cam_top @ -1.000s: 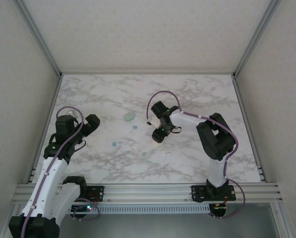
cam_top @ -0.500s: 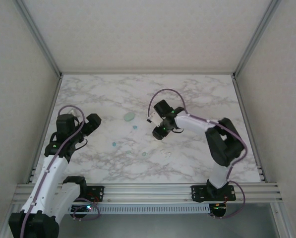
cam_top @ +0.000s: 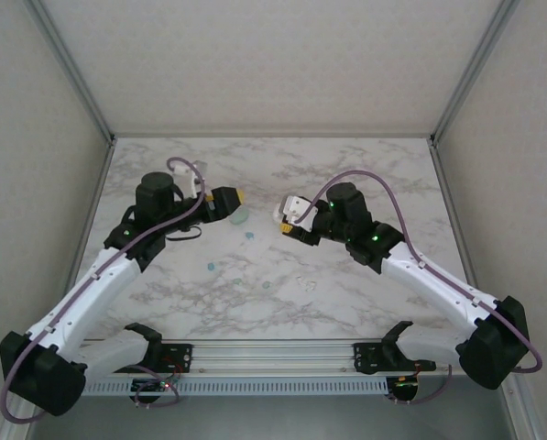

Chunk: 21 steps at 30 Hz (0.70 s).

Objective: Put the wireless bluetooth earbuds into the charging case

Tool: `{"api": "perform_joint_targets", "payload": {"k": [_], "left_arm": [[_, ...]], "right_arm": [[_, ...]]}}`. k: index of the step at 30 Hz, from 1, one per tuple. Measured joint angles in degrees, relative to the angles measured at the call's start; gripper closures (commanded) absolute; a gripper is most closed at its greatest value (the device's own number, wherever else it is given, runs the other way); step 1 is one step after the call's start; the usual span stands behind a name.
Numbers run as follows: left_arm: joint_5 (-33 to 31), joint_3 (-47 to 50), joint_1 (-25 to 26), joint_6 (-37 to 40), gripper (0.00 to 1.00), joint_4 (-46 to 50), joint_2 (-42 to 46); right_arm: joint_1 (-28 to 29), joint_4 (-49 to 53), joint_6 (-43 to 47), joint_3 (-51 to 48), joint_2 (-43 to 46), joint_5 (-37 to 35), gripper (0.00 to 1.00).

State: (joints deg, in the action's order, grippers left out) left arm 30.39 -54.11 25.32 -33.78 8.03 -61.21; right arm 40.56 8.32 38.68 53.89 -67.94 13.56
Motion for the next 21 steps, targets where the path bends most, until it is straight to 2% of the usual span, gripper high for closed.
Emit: {"api": "perform_joint_targets", "payload": {"k": [6,12,16,21], "left_arm": [[1.60,-4.28,5.81,3.02,0.31,-0.55,-2.95],[1.70,-6.27,9.79,4.68,0.31,0.31,-8.04],[1.70,-7.43,11.43,5.11,0.34,0.72,-10.23],[1.70,-9.14,12.00,5.77,0.41,0.81,-12.28]], "right_arm": [[0.00,-3.15,1.11,-0.02,0.39,0.02,0.64],[0.00,-6.60,0.46,-0.70,1.16,0.20,0.64],[0.00,-7.32,-0.02,-0.76,1.16,0.24,0.64],[0.00,-7.67,-0.76,-0.76,1.16,0.31,0.63]]}}
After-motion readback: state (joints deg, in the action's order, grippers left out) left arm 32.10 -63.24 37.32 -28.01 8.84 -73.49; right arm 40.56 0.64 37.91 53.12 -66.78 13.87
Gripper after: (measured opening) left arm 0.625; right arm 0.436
